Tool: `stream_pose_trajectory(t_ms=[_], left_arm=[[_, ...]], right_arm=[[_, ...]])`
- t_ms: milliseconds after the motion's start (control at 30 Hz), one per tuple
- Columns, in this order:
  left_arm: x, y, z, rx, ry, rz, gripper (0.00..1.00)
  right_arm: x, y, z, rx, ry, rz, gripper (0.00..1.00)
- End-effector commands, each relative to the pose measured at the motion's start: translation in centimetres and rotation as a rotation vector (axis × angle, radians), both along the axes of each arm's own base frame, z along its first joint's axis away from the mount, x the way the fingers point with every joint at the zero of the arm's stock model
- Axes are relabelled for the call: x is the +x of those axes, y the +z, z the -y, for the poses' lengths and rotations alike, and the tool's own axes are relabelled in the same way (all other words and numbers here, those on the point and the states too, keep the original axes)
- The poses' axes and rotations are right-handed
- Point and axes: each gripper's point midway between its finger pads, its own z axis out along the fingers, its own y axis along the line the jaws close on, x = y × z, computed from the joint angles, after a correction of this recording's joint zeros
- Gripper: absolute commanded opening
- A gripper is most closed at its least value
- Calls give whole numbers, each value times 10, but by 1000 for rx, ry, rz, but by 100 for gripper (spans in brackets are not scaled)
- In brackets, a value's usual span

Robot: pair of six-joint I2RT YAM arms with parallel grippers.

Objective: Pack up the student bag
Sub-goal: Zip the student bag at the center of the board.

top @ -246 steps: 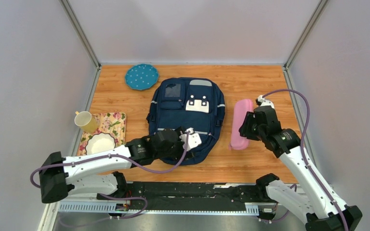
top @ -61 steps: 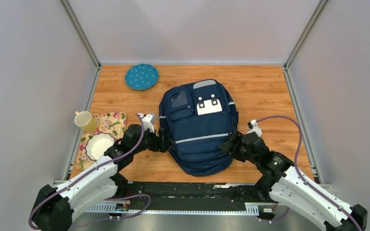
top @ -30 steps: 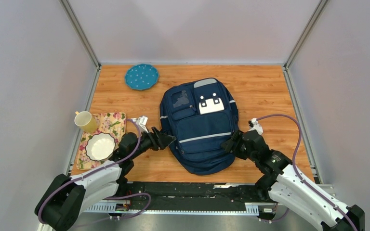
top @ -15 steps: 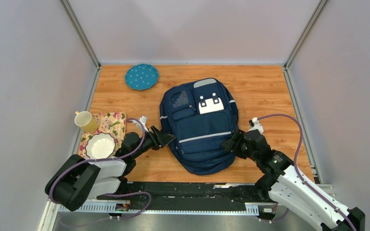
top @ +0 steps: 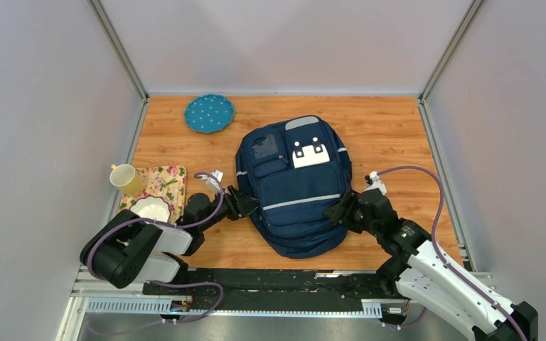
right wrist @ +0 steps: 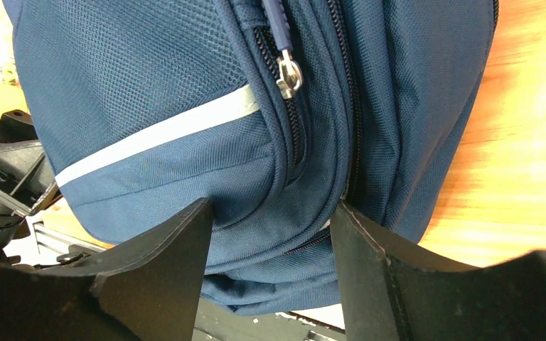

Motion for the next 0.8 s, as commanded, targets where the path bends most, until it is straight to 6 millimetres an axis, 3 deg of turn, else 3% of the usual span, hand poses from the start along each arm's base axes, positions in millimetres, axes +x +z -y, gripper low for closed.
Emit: stream_pose_trajectory(t_ms=[0, 33, 100, 233, 333, 533, 667, 733, 767], left_arm=[[18, 42, 14, -84, -12, 178, 59], [20, 49, 16, -117, -11, 188, 52], [23, 45, 19, -131, -8, 167, 47], [23, 44, 23, -172, -7, 142, 16], [22, 42, 22, -173, 2, 133, 0], [10, 48, 17, -130, 21, 107, 0], [-1, 50, 21, -71, 67, 68, 0], [-5, 51, 20, -32, 97, 37, 0], [-3, 52, 18, -28, 130, 37, 0]], right_arm=[[12, 29, -14, 65, 26, 72, 63], [12, 31, -14, 66, 28, 76, 63], [12, 30, -13, 69, 21, 76, 63], [12, 30, -12, 70, 14, 78, 63], [15, 31, -10, 54, 12, 87, 63], [41, 36, 5, -51, 1, 83, 62], [68, 50, 12, -65, 10, 99, 62], [81, 67, 11, -56, 30, 130, 62], [87, 64, 9, -64, 46, 116, 62]])
